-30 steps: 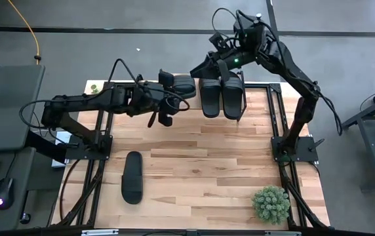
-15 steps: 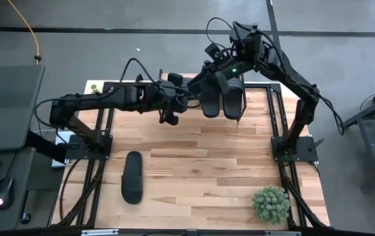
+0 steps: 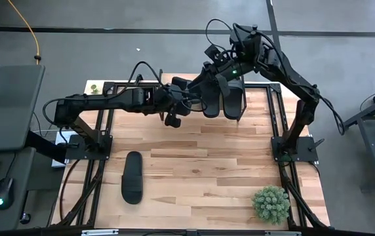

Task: Pick and place slides into the shelf
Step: Put the black slide on the shelf

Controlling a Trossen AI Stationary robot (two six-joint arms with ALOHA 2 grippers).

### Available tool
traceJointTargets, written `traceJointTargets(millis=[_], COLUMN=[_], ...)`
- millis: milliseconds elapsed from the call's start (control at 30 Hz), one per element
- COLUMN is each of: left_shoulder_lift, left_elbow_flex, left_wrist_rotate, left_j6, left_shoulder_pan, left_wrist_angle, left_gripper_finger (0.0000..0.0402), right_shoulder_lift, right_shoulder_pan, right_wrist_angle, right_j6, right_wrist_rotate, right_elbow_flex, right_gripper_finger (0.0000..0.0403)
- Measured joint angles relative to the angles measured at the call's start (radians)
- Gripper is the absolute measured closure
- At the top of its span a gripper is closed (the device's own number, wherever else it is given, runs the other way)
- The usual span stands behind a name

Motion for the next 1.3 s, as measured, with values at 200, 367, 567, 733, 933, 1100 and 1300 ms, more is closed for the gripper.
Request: traceJointTargets(millis=[200,367,567,733,933,1100,1300], left_shoulder_lift=[-0.001,-0.001,-0.001,-0.001,0.01,0.023,0.028], left_elbow_flex=[-0.004,-0.011,-0.011,-0.011,-0.012,-0.013,-0.013], left_wrist_rotate=[0.019,0.032,0.112,0.165,0.191,0.201,0.209], left_j6=[-0.002,-0.003,-0.003,-0.011,-0.011,-0.011,-0.012], left_shoulder_pan=[0.025,0.073,0.118,0.125,0.124,0.124,0.124], left_wrist_angle=[0.006,0.001,0.007,0.008,0.028,0.036,0.074], left_gripper_finger=[0.0347,0.0345,0.0345,0.0345,0.0344,0.0344,0.0344], right_shoulder_lift=[-0.016,-0.025,-0.025,-0.025,-0.025,-0.025,-0.025], right_shoulder_pan=[0.0,0.0,0.0,0.0,0.0,0.0,0.0], right_wrist_angle=[0.003,0.003,0.004,0.004,0.004,0.004,0.004], right_j6=[-0.005,-0.007,-0.007,-0.007,-0.02,-0.026,-0.026], right_wrist_rotate=[0.0,0.004,0.004,0.004,0.004,0.005,0.007], right_elbow_flex=[0.0,0.0,0.0,0.0,0.0,0.0,0.0], right_gripper_finger=[0.0245,0.0245,0.0245,0.0245,0.0245,0.0245,0.0245])
